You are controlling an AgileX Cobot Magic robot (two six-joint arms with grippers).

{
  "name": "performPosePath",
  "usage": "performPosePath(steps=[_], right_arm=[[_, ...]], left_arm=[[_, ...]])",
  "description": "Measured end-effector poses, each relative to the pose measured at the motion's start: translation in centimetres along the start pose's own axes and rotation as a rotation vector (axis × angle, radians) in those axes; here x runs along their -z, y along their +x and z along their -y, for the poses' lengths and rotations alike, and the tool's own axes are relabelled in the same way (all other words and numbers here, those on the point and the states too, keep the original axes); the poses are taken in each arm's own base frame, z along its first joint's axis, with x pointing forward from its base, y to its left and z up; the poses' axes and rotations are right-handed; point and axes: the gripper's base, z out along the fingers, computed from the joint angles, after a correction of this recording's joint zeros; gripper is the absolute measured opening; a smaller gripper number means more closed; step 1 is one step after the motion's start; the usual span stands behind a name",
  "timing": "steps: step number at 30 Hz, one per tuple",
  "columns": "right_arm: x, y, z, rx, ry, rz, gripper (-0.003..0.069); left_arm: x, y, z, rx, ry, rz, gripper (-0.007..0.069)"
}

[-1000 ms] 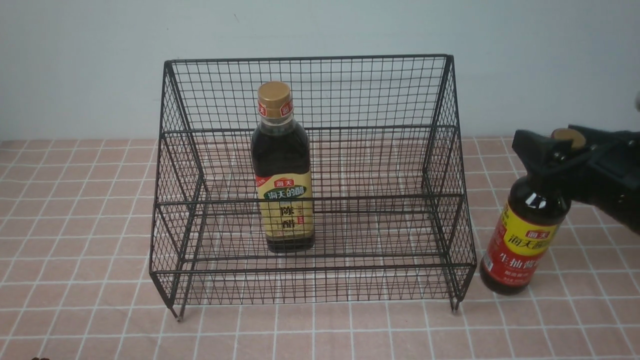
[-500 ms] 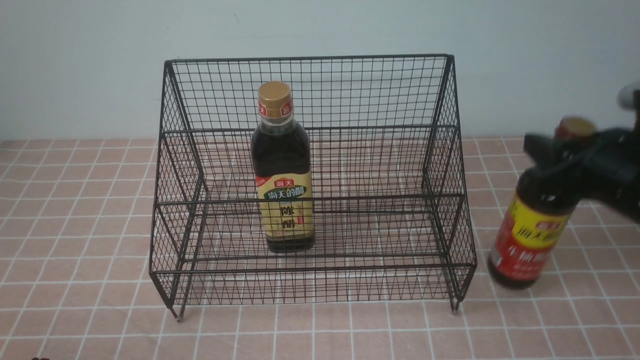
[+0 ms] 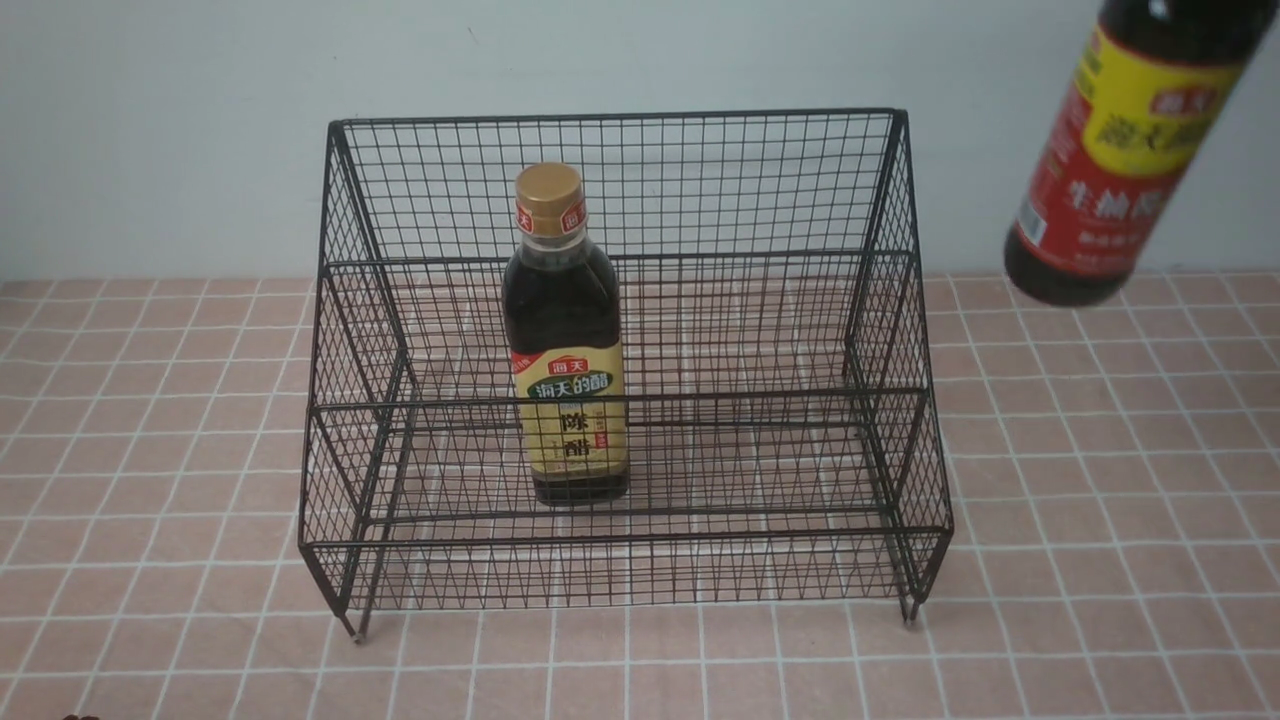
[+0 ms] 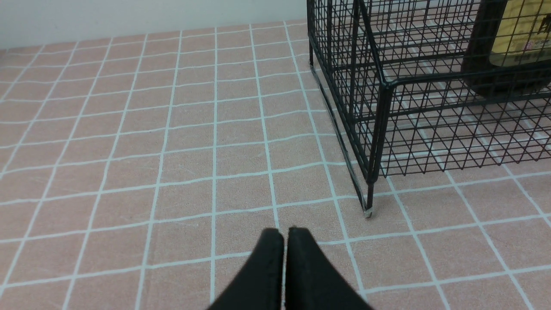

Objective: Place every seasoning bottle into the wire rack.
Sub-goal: Use the right arm to put the condiment bottle back on the shelf

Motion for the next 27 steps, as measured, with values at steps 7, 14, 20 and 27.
performPosePath(steps=[7, 14, 20, 27], right_arm=[[-3.8, -1.2, -2.2, -0.016, -0.072, 0.038, 0.0269], [-8.6, 0.4, -4.4, -0.010, -0.122, 0.016, 0.0269], [-11.5, 2.7, -5.5, 0.017, -0.146, -0.013, 0.0269], [-13.4, 6.4, -6.0, 0.036, -0.153, -0.099, 0.0269]], left_arm=[[0.0, 0.0, 0.0, 0.000, 0.000, 0.000, -0.0007], [0.0, 0.0, 0.0, 0.000, 0.000, 0.000, -0.0007], [0.0, 0.0, 0.0, 0.000, 0.000, 0.000, -0.0007], [0.0, 0.0, 0.0, 0.000, 0.000, 0.000, -0.0007]])
